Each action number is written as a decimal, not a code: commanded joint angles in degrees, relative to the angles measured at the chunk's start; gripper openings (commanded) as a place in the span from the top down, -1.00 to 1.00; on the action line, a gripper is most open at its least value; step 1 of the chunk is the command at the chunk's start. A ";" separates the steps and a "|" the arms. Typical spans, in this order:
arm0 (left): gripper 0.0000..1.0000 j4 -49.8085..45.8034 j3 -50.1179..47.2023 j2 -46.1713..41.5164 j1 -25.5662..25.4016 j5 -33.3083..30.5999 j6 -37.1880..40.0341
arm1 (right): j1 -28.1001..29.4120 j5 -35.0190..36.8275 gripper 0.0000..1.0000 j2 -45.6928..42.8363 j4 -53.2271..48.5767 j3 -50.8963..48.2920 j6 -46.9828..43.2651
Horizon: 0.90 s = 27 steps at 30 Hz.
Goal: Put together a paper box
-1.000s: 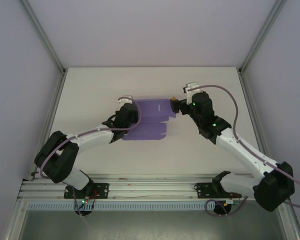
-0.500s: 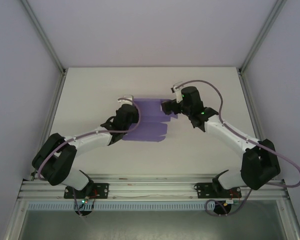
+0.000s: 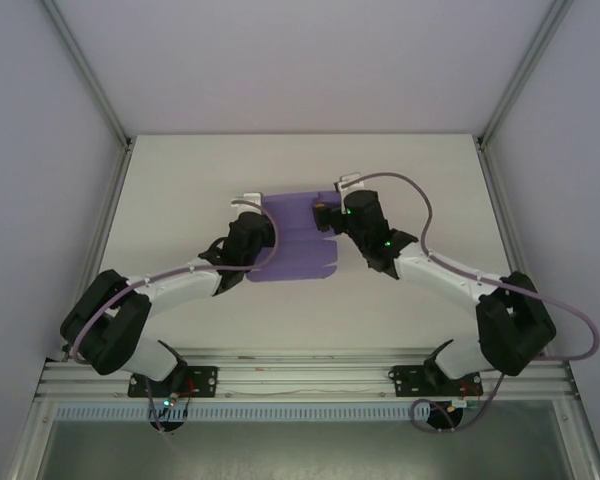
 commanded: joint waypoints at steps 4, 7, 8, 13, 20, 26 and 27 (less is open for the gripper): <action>1.00 8.38 -3.63 -4.62 -0.82 -2.68 1.65 | -0.47 3.62 -1.00 -11.73 -4.43 -9.93 6.58; 1.00 7.07 -2.74 -5.13 -0.85 -2.55 2.92 | -1.03 2.79 -1.00 -14.96 -7.85 -12.39 8.50; 1.00 6.45 -2.46 -5.15 -0.85 -2.66 2.93 | -1.53 2.10 -1.00 -15.87 -8.41 -12.95 8.84; 1.00 6.84 -2.63 -5.53 -0.85 -1.41 3.20 | -3.91 -1.31 -1.00 -18.12 -6.86 -15.86 10.43; 1.00 5.70 -1.67 -4.65 -0.86 -0.75 2.24 | -4.27 -6.87 -1.00 -15.28 -2.66 -15.15 9.32; 1.00 5.38 -1.23 -4.03 -0.91 0.05 1.87 | -4.28 -9.04 -1.00 -14.00 3.53 -14.80 7.96; 1.00 5.52 -1.19 -4.03 -0.85 0.19 1.70 | -4.22 -9.28 -1.00 -14.02 4.06 -14.57 7.56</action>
